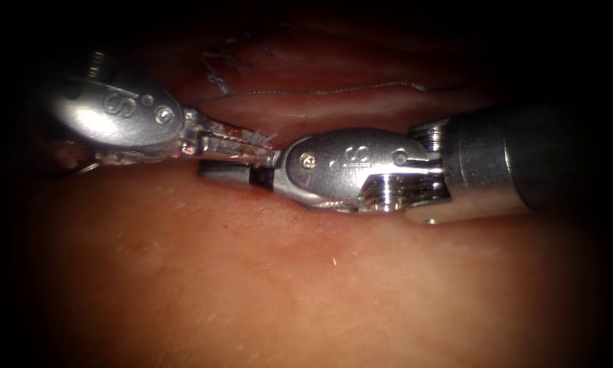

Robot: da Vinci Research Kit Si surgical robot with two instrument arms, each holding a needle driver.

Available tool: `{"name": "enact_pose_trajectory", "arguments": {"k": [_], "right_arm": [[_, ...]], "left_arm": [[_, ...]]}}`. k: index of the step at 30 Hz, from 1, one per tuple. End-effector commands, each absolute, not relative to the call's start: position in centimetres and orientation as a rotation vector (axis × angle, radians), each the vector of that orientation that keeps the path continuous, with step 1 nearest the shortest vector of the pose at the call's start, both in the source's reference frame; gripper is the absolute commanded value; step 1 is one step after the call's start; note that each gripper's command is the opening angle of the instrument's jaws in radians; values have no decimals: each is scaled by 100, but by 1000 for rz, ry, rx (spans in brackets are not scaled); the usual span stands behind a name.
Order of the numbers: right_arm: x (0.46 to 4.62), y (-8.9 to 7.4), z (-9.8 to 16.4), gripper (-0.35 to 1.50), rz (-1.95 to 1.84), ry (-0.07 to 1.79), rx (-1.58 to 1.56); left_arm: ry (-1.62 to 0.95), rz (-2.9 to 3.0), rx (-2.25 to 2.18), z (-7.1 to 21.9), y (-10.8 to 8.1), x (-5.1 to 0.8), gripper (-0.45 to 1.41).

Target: Wound Closure

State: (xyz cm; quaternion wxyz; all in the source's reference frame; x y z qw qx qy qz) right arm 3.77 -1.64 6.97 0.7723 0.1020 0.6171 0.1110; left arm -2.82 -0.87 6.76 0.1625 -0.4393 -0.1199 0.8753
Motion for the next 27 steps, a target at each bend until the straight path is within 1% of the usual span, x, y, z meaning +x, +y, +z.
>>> {"name": "enact_pose_trajectory", "arguments": {"k": [1,2,3,4,6,8,9,10,12,13,15,16,21,27], "right_arm": [[379,-166,699,135,265,1318,192],[379,-166,699,135,265,1318,192],[368,-161,694,141,268,1319,198],[362,-160,692,143,270,1319,199],[350,-159,688,143,273,1318,200],[320,-154,679,145,286,1311,194],[320,-154,679,145,286,1311,194],[303,-150,673,145,305,1306,180],[289,-145,668,145,319,1305,172],[273,-139,664,145,342,1311,158],[268,-137,663,145,348,1310,154],[254,-130,661,145,366,1307,147],[237,-123,664,145,392,1289,130],[239,-125,664,145,395,1287,126]], "left_arm": [[-349,2498,-1261,678,-90,-277,-45],[-349,2498,-1261,678,-90,-277,-45],[-334,2503,-1255,675,-92,-262,-45],[-332,2504,-1255,675,-93,-257,-45],[-321,2507,-1250,673,-96,-246,-45],[-318,2506,-1245,670,-102,-227,-45],[-318,2506,-1245,670,-102,-227,-45],[-313,2508,-1242,669,-108,-218,-45],[-313,2521,-1230,670,-116,-211,-45],[-312,2550,-1209,671,-128,-201,-45],[-311,2556,-1202,672,-132,-198,-45],[-319,2565,-1170,675,-148,-189,-45],[-348,2576,-1121,698,-182,-175,-45],[-432,2624,-1022,733,-211,-158,-45]]}}
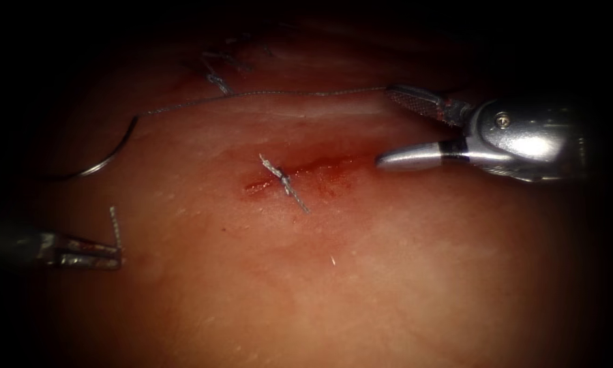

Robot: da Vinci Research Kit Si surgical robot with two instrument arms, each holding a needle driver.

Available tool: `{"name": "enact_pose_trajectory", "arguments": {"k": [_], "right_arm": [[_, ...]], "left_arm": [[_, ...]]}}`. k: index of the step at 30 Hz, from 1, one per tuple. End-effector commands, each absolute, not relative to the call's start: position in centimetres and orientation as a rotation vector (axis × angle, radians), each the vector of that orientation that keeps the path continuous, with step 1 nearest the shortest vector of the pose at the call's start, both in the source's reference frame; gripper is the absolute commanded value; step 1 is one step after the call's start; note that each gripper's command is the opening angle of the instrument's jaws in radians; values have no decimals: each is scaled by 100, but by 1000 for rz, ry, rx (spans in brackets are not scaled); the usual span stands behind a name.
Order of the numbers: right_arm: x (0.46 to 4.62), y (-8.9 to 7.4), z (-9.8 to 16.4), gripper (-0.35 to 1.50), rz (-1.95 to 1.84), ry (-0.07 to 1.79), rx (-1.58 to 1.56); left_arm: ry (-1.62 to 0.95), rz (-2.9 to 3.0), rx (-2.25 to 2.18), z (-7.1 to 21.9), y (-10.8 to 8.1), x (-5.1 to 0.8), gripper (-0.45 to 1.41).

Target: Wound Closure

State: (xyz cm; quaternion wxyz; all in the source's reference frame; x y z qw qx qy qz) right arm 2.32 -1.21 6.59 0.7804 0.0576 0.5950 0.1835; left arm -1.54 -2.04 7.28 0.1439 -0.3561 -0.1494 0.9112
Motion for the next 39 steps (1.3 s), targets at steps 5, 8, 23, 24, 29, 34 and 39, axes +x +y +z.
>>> {"name": "enact_pose_trajectory", "arguments": {"k": [5,8,23,24,29,34,39], "right_arm": [[239,-125,663,145,395,1287,126],[239,-125,663,145,395,1287,126],[240,-128,664,145,390,1290,128],[241,-129,665,145,390,1290,128],[245,-130,666,145,387,1292,128],[249,-133,668,146,383,1294,130],[252,-134,668,146,382,1295,130]], "left_arm": [[-510,2600,-931,743,-221,-135,7],[-518,2554,-903,729,-213,-110,29],[-421,2454,-953,655,-124,-96,24],[-414,2449,-948,667,-118,-106,32],[-407,2458,-948,712,-114,-127,42],[-451,2492,-823,750,-105,-123,34],[-487,2496,-806,761,-108,-126,27]]}}
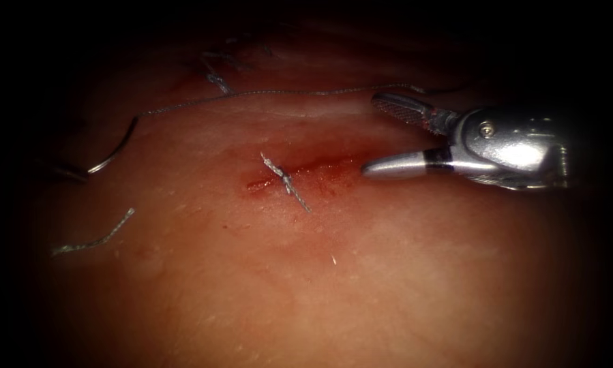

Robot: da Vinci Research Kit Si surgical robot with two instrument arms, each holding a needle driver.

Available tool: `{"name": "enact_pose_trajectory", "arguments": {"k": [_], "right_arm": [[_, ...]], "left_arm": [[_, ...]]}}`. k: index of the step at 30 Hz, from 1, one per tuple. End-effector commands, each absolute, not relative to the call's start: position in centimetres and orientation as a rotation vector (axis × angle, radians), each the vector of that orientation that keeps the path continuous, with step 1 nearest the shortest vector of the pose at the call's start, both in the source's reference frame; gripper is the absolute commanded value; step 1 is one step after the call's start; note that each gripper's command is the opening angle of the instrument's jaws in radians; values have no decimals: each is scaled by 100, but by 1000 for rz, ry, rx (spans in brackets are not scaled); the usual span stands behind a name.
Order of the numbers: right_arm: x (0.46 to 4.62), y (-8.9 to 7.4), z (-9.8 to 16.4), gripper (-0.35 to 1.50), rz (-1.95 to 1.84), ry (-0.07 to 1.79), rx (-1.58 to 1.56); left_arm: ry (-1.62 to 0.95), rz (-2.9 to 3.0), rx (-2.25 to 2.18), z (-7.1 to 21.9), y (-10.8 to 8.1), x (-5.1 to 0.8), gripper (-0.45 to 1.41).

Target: Wound Closure

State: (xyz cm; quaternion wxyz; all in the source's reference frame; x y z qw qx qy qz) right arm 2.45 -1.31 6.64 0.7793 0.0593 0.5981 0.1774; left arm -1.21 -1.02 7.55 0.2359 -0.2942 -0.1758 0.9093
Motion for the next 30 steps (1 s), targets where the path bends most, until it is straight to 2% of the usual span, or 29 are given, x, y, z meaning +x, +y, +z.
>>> {"name": "enact_pose_trajectory", "arguments": {"k": [1,7,9,10,20,21,25,30], "right_arm": [[252,-134,668,146,380,1296,132],[253,-135,667,146,380,1296,132],[254,-135,667,146,381,1296,131],[254,-135,667,146,381,1296,131],[254,-137,665,143,382,1299,150],[252,-139,662,131,406,1296,180],[247,-139,655,128,522,1289,275],[237,-139,655,115,610,1287,348]], "left_arm": [[-496,2496,-795,763,-109,-126,24],[-595,2504,-700,776,-128,-127,20],[-621,2512,-685,780,-133,-127,-18],[-626,2514,-687,781,-133,-127,-43],[-521,2540,-695,739,-103,-134,-45],[-498,2548,-717,732,-98,-143,-45],[-438,2557,-814,719,-84,-181,-45],[-339,2578,-899,715,-68,-241,-45]]}}
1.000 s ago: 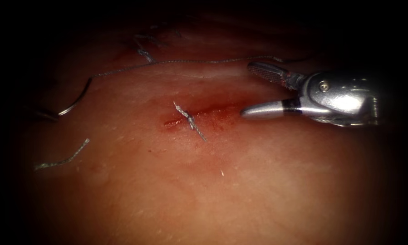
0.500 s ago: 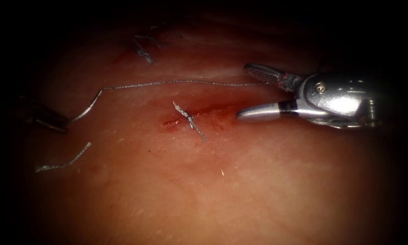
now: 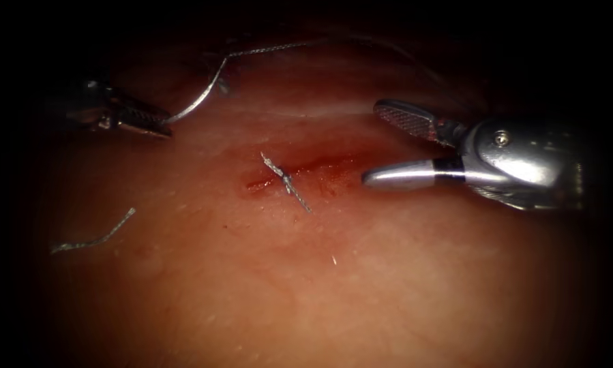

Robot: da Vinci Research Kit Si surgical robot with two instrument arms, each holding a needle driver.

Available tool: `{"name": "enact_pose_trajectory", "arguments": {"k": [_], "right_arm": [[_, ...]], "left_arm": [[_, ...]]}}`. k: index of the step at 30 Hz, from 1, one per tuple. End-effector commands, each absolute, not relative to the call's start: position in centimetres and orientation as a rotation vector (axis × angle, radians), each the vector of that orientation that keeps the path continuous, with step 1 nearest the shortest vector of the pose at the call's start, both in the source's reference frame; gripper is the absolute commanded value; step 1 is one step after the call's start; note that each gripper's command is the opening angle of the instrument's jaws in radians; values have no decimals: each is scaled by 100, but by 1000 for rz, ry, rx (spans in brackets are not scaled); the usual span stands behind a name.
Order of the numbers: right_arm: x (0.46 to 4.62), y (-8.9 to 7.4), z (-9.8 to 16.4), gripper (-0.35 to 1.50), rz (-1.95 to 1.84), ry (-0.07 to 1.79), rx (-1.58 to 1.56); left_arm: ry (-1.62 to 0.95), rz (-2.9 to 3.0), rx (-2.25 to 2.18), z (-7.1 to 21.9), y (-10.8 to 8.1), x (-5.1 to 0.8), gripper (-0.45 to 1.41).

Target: Wound Closure

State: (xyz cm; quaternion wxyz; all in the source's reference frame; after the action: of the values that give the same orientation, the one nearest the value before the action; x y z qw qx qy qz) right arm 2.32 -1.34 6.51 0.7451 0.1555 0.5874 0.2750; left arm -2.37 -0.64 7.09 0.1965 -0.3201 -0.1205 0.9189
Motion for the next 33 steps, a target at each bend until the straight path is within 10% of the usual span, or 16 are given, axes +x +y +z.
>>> {"name": "enact_pose_trajectory", "arguments": {"k": [1,33], "right_arm": [[235,-139,655,115,635,1287,368],[246,-119,677,99,978,1282,477]], "left_arm": [[-323,2576,-911,716,-67,-251,-45],[46,2634,-1049,720,-93,-315,-45]]}}
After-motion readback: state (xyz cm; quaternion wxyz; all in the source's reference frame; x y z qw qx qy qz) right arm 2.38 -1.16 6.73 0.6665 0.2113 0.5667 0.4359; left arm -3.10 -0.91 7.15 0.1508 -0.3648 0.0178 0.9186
